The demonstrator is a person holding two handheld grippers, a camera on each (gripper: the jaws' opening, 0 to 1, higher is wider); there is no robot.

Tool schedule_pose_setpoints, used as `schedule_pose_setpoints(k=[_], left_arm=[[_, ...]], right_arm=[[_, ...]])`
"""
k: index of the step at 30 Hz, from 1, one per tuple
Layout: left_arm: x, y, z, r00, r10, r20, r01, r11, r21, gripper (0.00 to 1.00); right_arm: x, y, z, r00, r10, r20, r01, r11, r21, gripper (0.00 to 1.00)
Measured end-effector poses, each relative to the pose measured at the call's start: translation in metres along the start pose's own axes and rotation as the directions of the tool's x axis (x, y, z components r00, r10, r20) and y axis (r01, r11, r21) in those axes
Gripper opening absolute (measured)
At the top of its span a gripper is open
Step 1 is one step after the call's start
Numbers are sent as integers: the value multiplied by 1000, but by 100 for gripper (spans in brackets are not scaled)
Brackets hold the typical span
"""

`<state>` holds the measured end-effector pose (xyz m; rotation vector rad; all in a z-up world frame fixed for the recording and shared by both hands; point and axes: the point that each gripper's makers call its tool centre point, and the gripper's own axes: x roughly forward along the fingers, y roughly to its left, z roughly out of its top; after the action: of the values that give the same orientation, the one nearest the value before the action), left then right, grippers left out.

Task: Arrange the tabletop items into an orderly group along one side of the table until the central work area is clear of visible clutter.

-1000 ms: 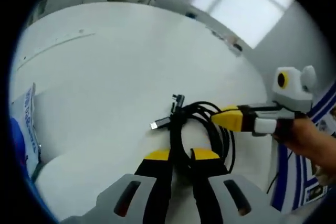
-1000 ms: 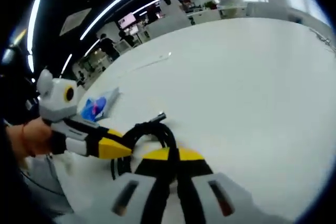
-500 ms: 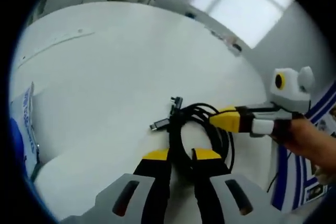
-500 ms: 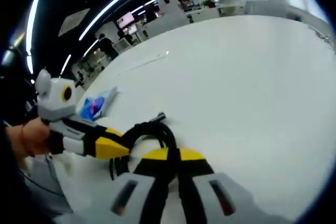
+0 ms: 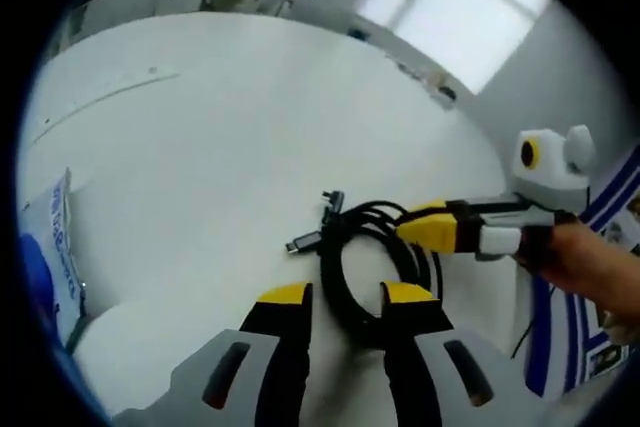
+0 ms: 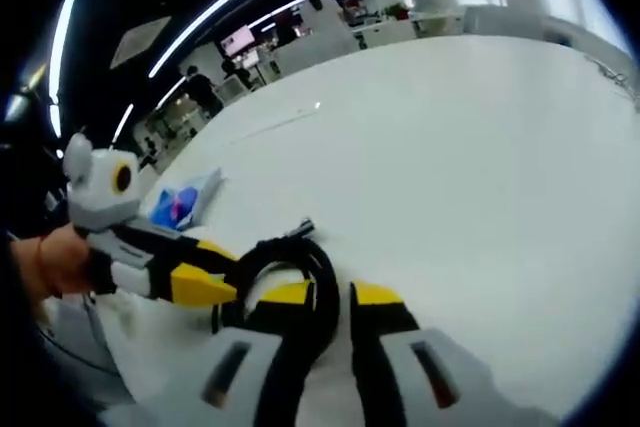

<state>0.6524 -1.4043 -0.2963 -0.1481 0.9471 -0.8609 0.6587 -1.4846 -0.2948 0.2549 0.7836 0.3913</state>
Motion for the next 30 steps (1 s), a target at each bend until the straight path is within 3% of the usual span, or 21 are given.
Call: schedule_pose_setpoints(k=[14,30], left_arm=[[-20,-8,9,999,-3,32,2,999,37,39],[-49,-10,22,995,20,94,-25,998,60,52]], right_arm=[[-17,7,19,998,-11,60,14,998,-56,20],[-29,27,34,997,27,76,-17,991,-135,30]])
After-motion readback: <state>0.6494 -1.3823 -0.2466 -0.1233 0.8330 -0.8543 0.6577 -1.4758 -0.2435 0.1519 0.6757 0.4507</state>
